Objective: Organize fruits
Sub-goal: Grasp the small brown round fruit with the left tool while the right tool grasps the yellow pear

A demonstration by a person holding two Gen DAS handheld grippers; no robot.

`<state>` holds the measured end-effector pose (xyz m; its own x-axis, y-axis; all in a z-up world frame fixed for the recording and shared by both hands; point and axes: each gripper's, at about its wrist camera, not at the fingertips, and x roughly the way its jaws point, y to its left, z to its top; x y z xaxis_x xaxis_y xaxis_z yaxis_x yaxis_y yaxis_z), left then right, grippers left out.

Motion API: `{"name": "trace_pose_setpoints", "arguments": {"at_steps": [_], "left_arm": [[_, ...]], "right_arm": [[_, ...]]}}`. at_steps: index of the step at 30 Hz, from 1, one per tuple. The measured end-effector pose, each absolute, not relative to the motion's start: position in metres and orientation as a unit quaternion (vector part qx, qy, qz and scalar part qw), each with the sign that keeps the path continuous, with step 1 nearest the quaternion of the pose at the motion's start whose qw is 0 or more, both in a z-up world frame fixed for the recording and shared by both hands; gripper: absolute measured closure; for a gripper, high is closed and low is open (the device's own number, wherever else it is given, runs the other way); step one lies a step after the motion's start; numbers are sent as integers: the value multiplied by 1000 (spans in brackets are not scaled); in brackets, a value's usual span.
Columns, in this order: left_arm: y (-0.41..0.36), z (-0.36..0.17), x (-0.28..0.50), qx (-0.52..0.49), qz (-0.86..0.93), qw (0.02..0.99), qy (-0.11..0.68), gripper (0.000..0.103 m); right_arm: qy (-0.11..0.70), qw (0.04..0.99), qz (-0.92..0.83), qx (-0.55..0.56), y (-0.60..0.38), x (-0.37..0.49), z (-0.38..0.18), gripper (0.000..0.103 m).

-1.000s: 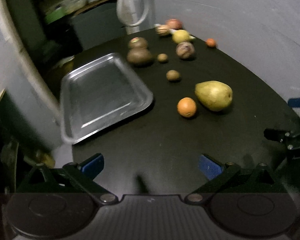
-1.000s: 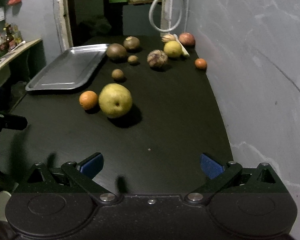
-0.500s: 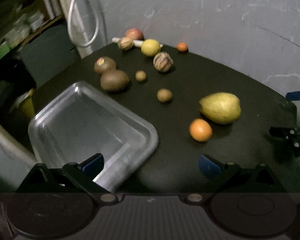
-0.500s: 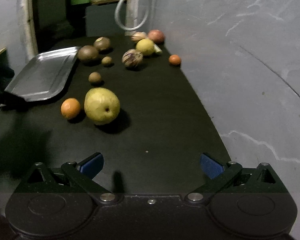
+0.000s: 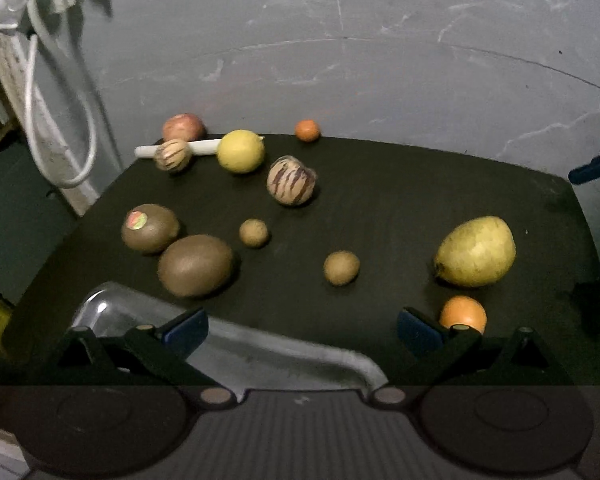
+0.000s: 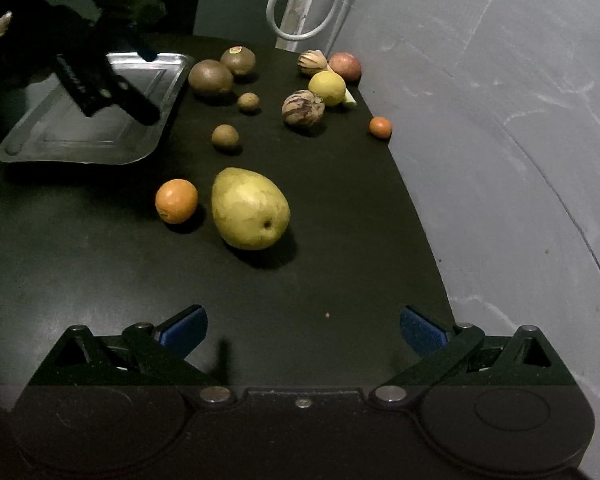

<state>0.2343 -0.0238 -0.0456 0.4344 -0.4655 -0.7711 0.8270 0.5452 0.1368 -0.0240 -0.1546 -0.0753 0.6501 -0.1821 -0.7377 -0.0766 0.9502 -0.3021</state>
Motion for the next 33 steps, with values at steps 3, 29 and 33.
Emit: {"name": "trace_pose_setpoints", "arguments": {"at_steps": [3, 29, 33], "left_arm": [[-35, -54, 244, 251, -408, 803, 355, 1], [-63, -83, 269, 237, -436, 779, 385, 23], [-68, -87, 271, 233, -438, 774, 392, 30]], "right_arm": [[419, 892, -28, -168, -147, -13, -78, 1], [423, 871, 52, -244, -127, 52, -91, 24], [427, 871, 66, -235, -133, 57, -96, 26]]}}
